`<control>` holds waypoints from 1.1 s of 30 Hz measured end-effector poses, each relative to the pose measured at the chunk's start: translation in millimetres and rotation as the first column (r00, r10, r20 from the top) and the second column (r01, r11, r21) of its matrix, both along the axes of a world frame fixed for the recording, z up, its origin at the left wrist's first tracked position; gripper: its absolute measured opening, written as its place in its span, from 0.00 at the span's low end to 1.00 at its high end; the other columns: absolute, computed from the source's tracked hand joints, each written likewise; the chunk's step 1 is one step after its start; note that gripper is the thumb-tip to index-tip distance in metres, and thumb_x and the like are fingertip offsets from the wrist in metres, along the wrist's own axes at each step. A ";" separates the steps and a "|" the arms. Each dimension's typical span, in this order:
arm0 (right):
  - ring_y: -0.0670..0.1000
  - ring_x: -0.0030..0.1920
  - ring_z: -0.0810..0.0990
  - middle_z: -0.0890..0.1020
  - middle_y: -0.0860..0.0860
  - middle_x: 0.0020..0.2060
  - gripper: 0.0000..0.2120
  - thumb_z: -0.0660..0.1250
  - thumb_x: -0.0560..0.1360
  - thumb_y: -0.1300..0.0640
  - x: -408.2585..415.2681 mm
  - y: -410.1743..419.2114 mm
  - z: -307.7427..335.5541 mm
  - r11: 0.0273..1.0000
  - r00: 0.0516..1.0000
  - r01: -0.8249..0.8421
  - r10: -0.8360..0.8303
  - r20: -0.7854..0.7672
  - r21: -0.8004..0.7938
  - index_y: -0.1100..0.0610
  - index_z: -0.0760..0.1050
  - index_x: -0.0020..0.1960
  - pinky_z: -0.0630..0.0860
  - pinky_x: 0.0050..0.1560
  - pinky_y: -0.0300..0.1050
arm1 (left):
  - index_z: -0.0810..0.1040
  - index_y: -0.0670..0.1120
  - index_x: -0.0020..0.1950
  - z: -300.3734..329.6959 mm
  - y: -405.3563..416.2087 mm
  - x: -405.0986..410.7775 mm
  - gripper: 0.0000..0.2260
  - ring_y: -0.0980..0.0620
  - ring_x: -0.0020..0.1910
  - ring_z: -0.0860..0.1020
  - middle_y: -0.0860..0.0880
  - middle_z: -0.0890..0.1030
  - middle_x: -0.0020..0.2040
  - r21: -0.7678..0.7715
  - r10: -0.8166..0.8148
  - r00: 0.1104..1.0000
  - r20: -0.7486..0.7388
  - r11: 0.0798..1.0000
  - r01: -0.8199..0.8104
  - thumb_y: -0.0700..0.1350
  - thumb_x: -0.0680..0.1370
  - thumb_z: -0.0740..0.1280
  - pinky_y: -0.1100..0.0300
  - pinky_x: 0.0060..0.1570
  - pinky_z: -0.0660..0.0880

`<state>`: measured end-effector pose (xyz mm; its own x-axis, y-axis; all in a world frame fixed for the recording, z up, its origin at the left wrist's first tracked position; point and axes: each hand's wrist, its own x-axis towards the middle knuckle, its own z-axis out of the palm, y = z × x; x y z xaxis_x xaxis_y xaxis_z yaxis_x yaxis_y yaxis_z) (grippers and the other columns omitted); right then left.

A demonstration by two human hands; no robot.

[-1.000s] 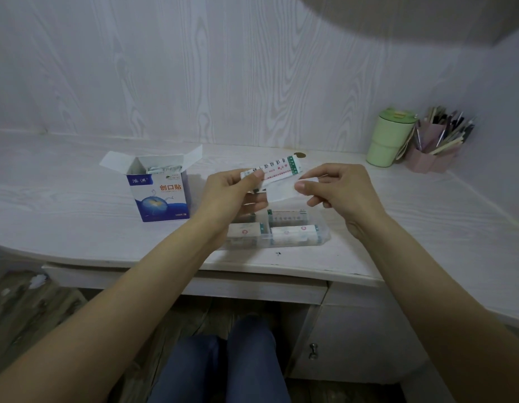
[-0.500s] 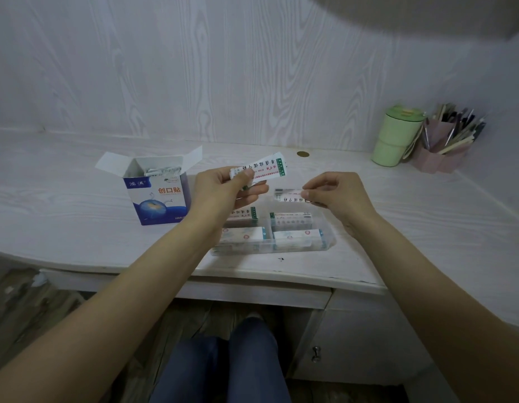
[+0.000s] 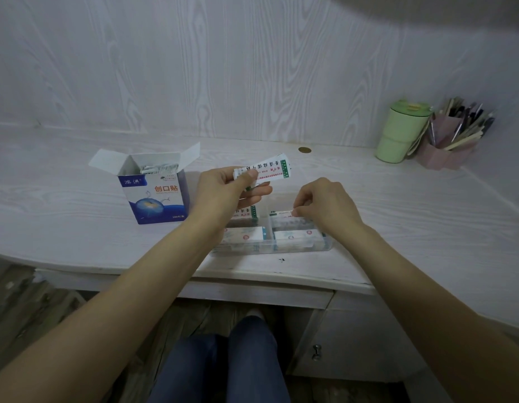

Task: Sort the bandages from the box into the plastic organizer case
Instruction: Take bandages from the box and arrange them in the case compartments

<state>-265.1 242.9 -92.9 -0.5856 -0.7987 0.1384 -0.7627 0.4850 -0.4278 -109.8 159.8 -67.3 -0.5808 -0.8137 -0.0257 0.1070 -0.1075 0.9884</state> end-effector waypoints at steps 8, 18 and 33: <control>0.52 0.45 0.80 0.83 0.49 0.41 0.02 0.72 0.72 0.57 1.2 -2.3 3.4 0.995 0.997 0.015 -0.008 -0.077 0.098 0.54 0.81 0.44 0.78 0.49 0.51 | 0.78 0.41 0.52 0.2 -1.7 -0.2 0.05 0.53 0.41 0.84 0.44 0.84 0.46 0.002 -0.002 1.000 -0.002 1.000 0.002 0.40 0.79 0.64 0.66 0.39 0.80; 0.51 0.44 0.80 0.83 0.50 0.42 0.05 0.70 0.74 0.55 2.5 -7.3 6.5 0.985 0.999 -0.049 0.046 0.020 0.163 0.55 0.83 0.47 0.78 0.49 0.49 | 0.78 0.40 0.55 -0.4 -0.5 -2.6 0.08 0.54 0.41 0.84 0.44 0.84 0.47 -0.028 -0.008 1.000 0.016 1.000 0.008 0.41 0.79 0.64 0.67 0.39 0.79; 0.50 0.44 0.81 0.84 0.47 0.41 0.04 0.72 0.71 0.57 1.9 -15.6 10.7 0.980 0.998 -0.063 0.065 -0.002 0.189 0.51 0.84 0.45 0.79 0.48 0.47 | 0.78 0.42 0.51 3.2 2.0 -4.3 0.05 0.55 0.40 0.84 0.46 0.84 0.43 -0.039 -0.016 1.000 0.009 0.999 0.016 0.41 0.79 0.64 0.68 0.37 0.79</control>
<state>-263.2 227.3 -82.3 -0.5320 -0.8466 -0.0138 -0.7979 0.5068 -0.3264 -114.1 161.8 -64.1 -0.5939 -0.8045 0.0015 0.0974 -0.0701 0.9928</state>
